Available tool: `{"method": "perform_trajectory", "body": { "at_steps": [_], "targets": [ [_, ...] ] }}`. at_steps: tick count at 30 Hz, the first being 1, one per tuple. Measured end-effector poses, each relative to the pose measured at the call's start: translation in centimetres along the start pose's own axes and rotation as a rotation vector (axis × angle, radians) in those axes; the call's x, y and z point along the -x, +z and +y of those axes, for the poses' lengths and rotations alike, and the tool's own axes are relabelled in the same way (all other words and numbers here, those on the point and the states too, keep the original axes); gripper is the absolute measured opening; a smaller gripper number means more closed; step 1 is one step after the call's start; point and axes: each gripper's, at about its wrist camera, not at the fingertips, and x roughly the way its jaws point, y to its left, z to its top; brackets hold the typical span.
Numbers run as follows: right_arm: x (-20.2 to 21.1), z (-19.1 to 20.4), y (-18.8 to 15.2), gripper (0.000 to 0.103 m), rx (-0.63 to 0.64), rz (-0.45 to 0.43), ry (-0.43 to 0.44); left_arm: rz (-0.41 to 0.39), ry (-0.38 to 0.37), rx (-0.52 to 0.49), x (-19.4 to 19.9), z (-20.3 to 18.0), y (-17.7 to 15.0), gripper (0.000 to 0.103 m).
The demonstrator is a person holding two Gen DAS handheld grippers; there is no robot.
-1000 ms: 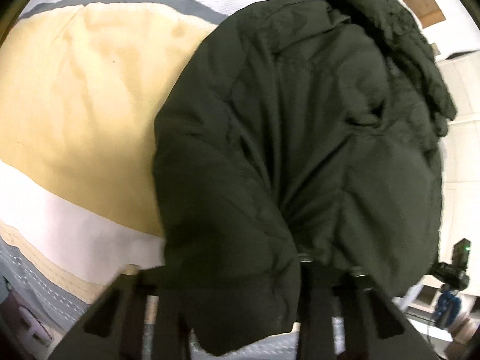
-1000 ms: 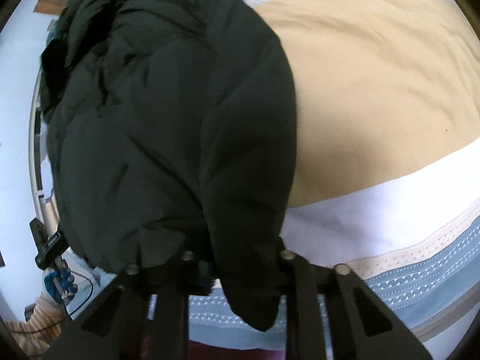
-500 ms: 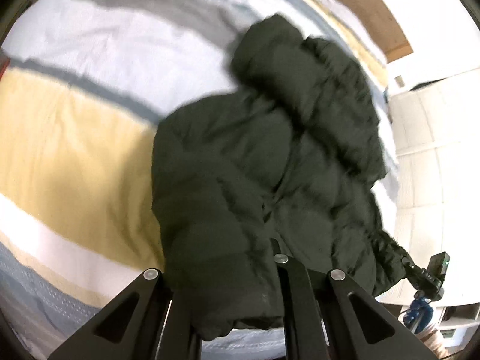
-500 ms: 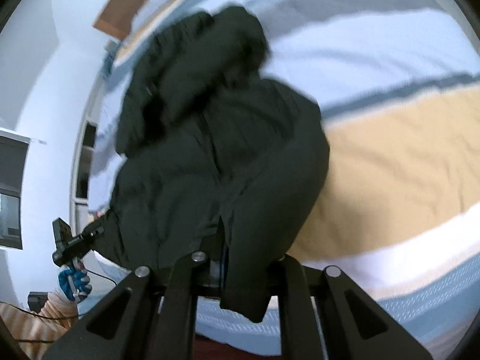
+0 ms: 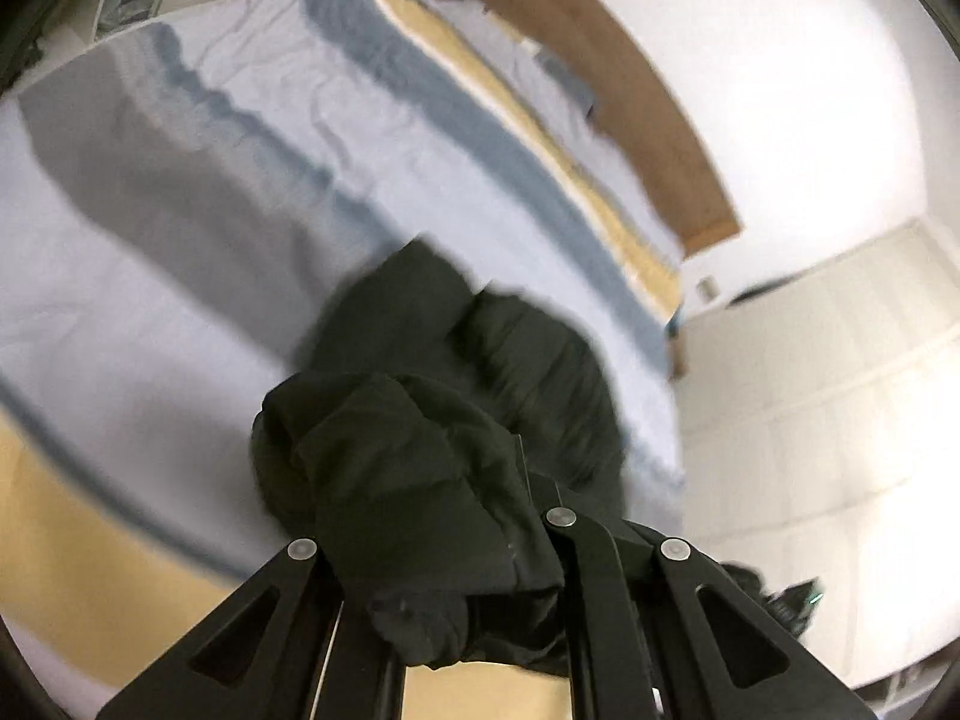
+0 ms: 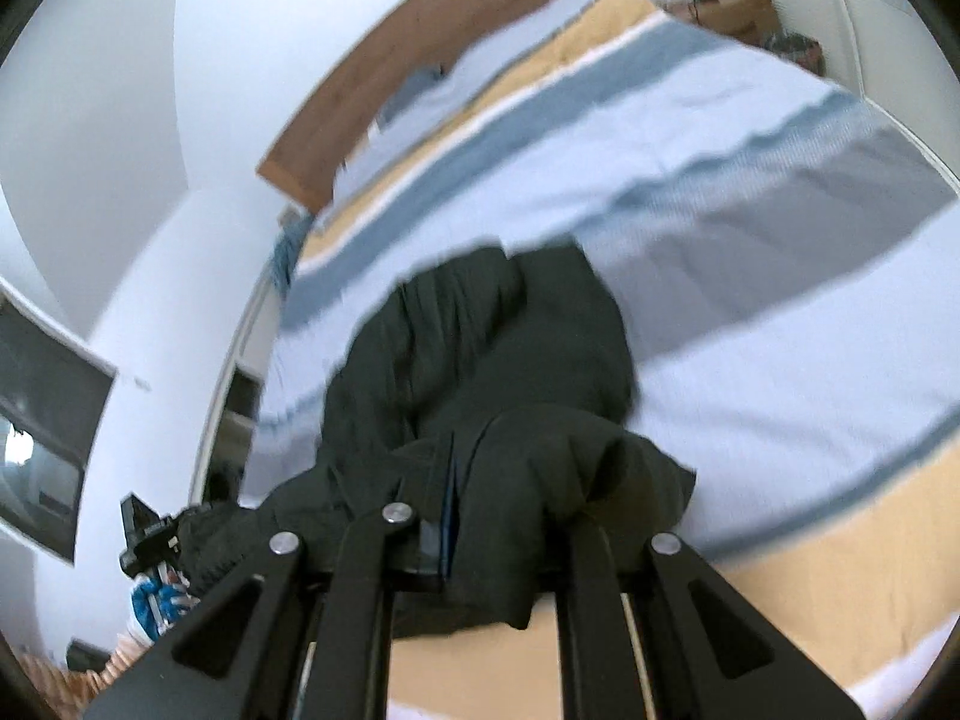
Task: Fold large clothes
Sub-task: 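Lift the held coat side with both grippers and fold it over the other half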
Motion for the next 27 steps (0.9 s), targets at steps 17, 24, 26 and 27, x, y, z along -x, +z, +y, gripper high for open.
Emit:
{"method": "perform_trajectory", "body": {
  "at_steps": [17, 24, 26, 27],
  "targets": [
    [-19.9, -4.5, 14.3, 0.01, -0.133, -0.046, -0.184, -0.011, 0.187, 0.134, -22.3, 3.8, 13.9, 0.01],
    [-27.1, -8.0, 15.0, 0.008, -0.128, 0.062, -0.266, 0.07, 0.293, 0.056, -28.7, 5.1, 14.5, 0.013],
    [-28.2, -8.6, 15.0, 0.008, -0.14, 0.077, -0.271, 0.084, 0.298, 0.061, -29.5, 5.2, 14.7, 0.013],
    [-28.7, -8.9, 15.0, 0.008, -0.148, 0.081, -0.271, 0.089, 0.301, 0.065, -29.7, 5.2, 14.9, 0.013]
  ]
}}
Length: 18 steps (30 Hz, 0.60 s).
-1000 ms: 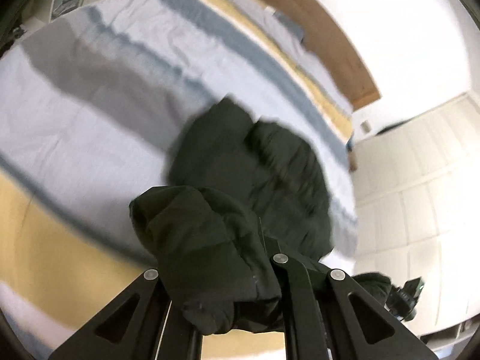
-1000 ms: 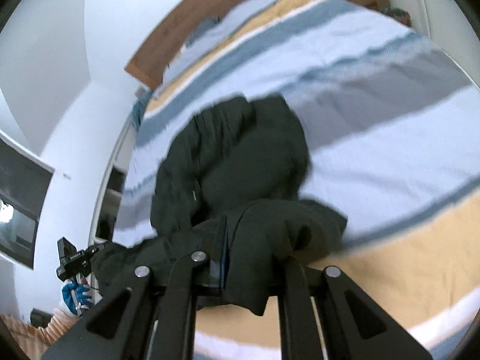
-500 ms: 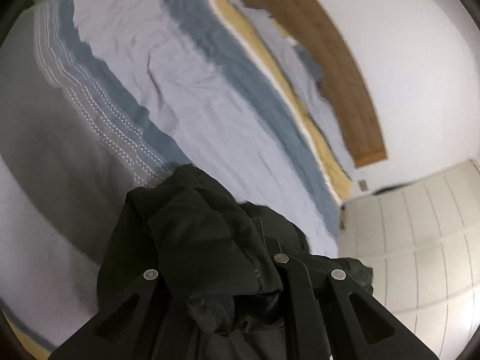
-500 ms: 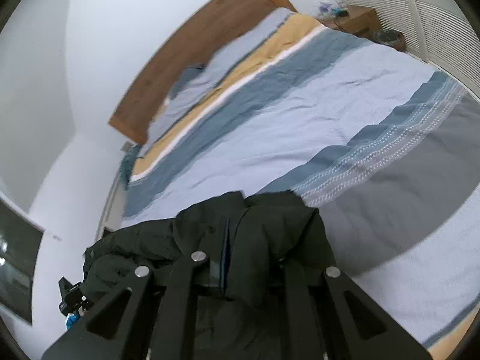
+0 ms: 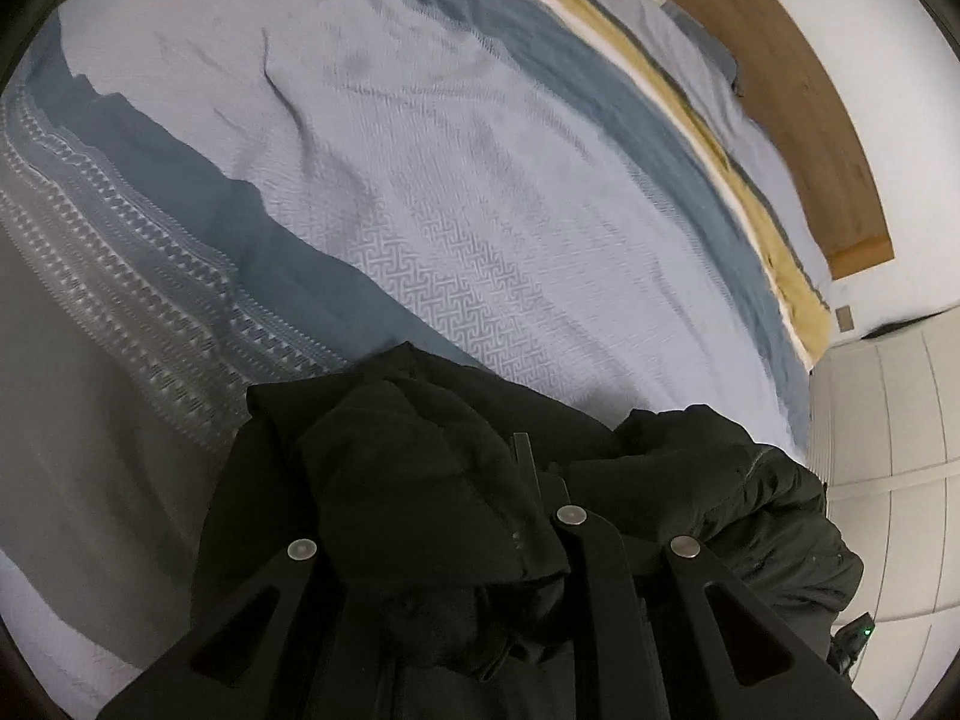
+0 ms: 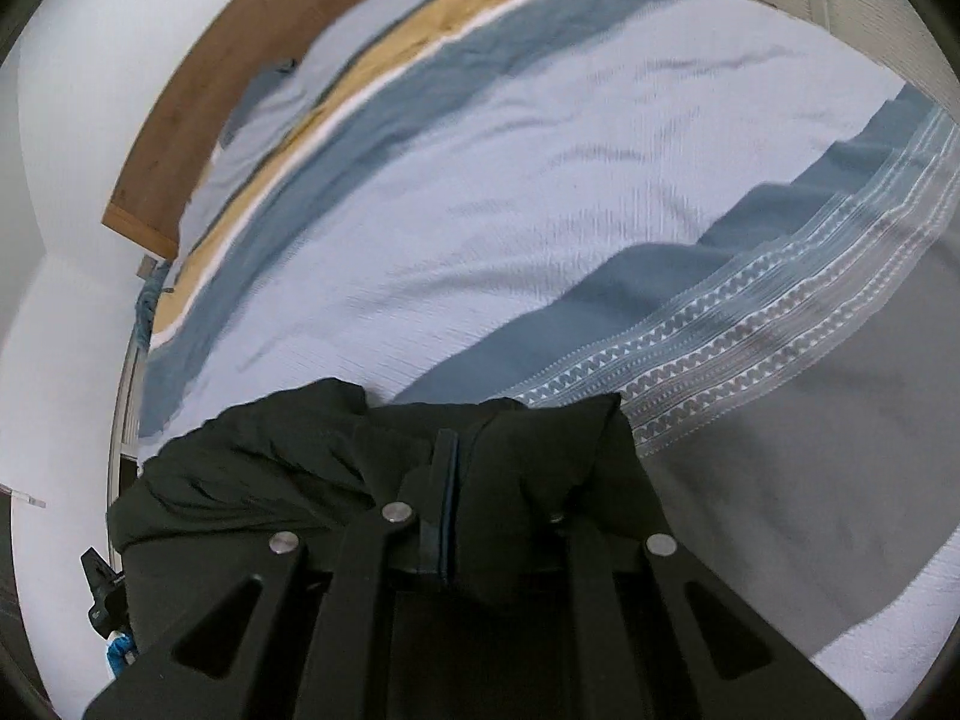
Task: Fold large clothes
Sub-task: 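Lift the held coat side with both grippers and fold it over the other half, then lower the folded side onto the coat with both grippers and release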
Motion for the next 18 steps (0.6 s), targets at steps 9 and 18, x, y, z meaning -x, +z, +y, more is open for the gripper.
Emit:
{"method": "perform_trajectory", "body": {
  "at_steps": [9, 18],
  "targets": [
    [0.1, 0.0, 0.1, 0.014, -0.028, 0.027, 0.036, 0.017, -0.079, 0.039, 0.8, 0.5, -0.2, 0.032],
    [4.9, -0.5, 0.7, 0.065, -0.098, -0.052, 0.152, -0.096, -0.167, 0.109, 6.7, -0.1, 0.8, 0.082]
  ]
}}
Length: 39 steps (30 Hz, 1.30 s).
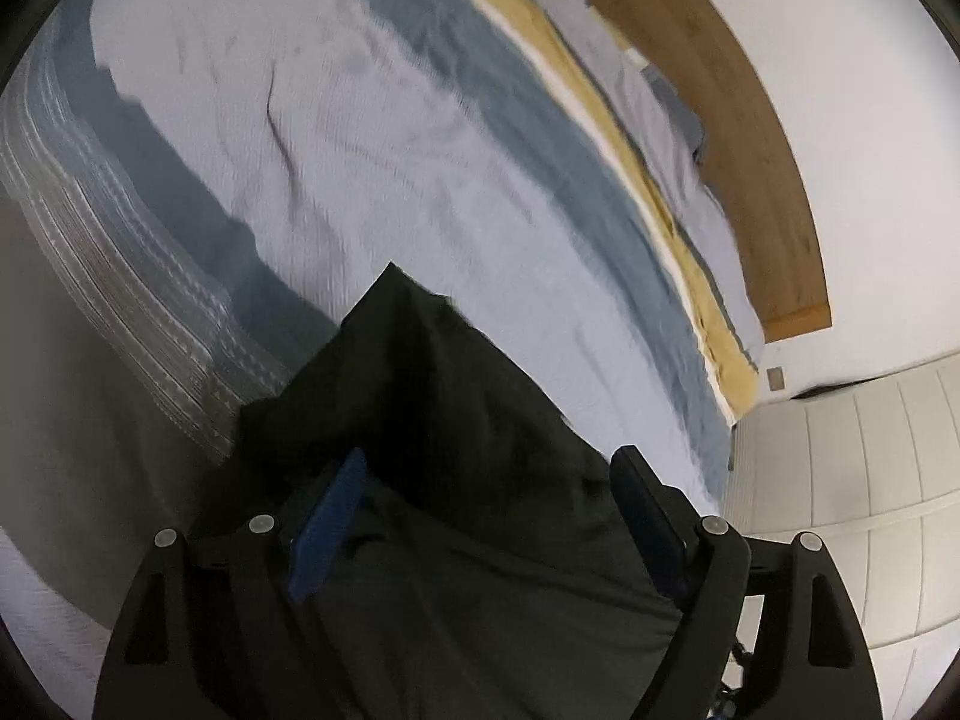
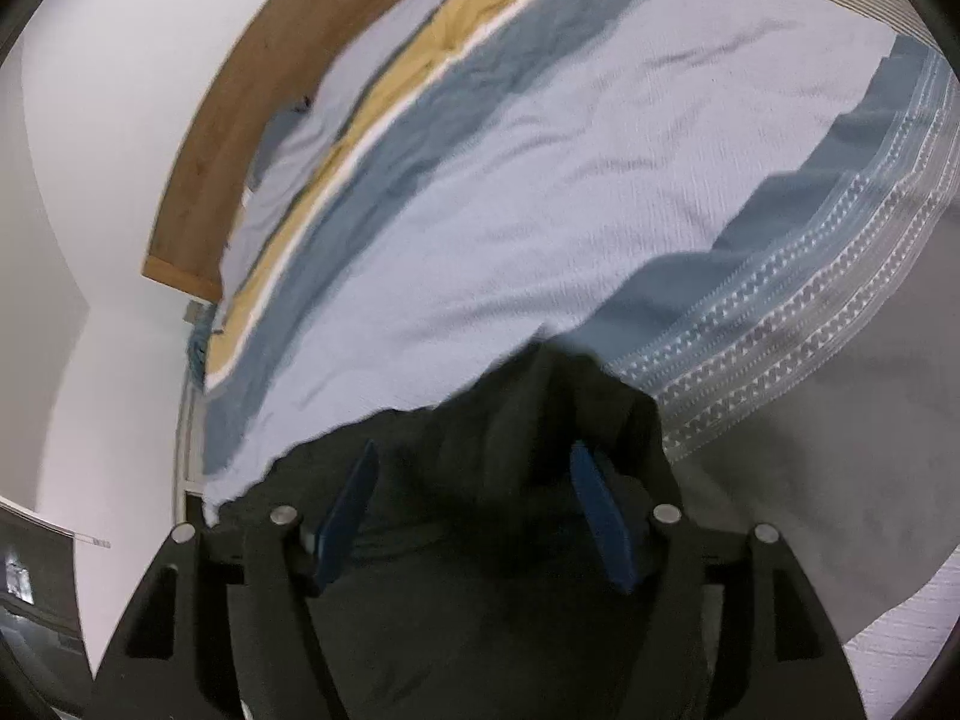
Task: Fold large clothes
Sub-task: 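Lower the folded side onto the coat with both grippers and release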
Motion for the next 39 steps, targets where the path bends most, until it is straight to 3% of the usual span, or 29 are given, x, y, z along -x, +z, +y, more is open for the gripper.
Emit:
{"method": "perform_trajectory", "body": {
  "at_steps": [6, 11, 17, 22, 26, 32, 36, 39],
  "targets": [
    [4.5, 3.3, -0.6, 0.065, 0.118, -0.086, -0.038, -0.068, 0.091, -0.182, 3.7, -3.8, -2.0, 0.082],
    [5.8, 8.9, -5.0, 0.065, 0.349, -0.094, -0.078, -0.068, 0.15, -0.35, 3.5, -6.4, -7.7, 0.082],
    [2.8, 15.0, -13.6, 0.065, 0.574, -0.068, -0.083, -0.036, 0.155, -0.508, 0.1, -8.8, -14.3, 0.082],
    [-2.6, 17.8, -17.4, 0.065, 0.702, 0.013, -0.108, -0.009, 0.214, -0.623, -4.6, -11.4, -15.5, 0.086],
    [-7.5, 18.0, -16.7, 0.066, 0.733, 0.06, -0.193, 0.031, 0.298, -0.654, -8.8, -12.4, -13.7, 0.094],
    [-11.0, 17.3, -13.7, 0.066, 0.709, 0.088, -0.224, 0.041, 0.359, -0.672, -12.7, -13.2, -12.3, 0.099],
    [-11.6, 16.4, -12.5, 0.066, 0.73, 0.103, -0.219, 0.025, 0.373, -0.693, -12.9, -12.8, -11.2, 0.103],
    [-11.2, 13.9, -10.1, 0.066, 0.717, 0.099, -0.262, 0.009, 0.401, -0.684, -12.5, -11.3, -9.3, 0.103]
  ]
}}
